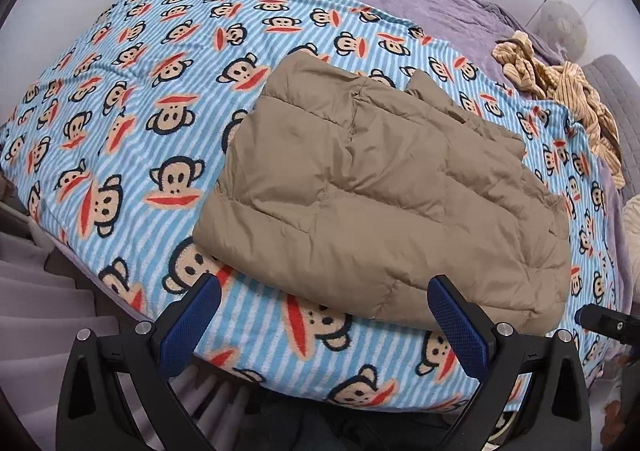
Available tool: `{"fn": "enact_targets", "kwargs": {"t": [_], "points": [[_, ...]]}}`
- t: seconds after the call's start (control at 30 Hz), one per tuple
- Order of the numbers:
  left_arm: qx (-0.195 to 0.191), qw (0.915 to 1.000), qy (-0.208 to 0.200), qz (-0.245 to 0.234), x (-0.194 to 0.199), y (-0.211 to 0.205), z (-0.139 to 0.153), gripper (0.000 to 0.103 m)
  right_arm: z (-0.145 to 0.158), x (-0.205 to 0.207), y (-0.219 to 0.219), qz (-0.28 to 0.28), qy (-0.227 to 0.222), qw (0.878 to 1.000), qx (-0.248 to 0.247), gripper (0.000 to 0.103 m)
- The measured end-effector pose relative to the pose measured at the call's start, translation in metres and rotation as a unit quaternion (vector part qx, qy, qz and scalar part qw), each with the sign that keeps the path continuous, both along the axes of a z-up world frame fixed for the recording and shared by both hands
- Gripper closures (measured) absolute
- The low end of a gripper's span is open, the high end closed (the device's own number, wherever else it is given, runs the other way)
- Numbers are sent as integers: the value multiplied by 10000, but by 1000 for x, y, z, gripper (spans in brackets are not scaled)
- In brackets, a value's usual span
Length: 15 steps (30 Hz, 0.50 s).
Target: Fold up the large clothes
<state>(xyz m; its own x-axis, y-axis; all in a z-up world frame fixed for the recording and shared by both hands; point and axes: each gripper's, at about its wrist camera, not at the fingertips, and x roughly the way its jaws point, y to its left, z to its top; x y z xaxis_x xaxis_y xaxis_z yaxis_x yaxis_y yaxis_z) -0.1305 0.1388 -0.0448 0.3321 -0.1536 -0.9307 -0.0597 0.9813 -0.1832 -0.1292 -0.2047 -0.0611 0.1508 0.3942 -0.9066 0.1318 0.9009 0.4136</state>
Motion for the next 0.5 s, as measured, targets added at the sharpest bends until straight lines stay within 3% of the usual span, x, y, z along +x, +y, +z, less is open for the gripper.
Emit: {"fn": "enact_targets", "kwargs": {"t": [0.23, 0.5], "points": [[-157, 9988, -197, 428, -5, 7, 6, 0, -4, 16, -4, 172, 312, 9994, 26, 0], [-210, 9966, -195, 772, -11, 17, 7, 0, -5, 31, 1, 346, 366, 9986, 134, 0]]}}
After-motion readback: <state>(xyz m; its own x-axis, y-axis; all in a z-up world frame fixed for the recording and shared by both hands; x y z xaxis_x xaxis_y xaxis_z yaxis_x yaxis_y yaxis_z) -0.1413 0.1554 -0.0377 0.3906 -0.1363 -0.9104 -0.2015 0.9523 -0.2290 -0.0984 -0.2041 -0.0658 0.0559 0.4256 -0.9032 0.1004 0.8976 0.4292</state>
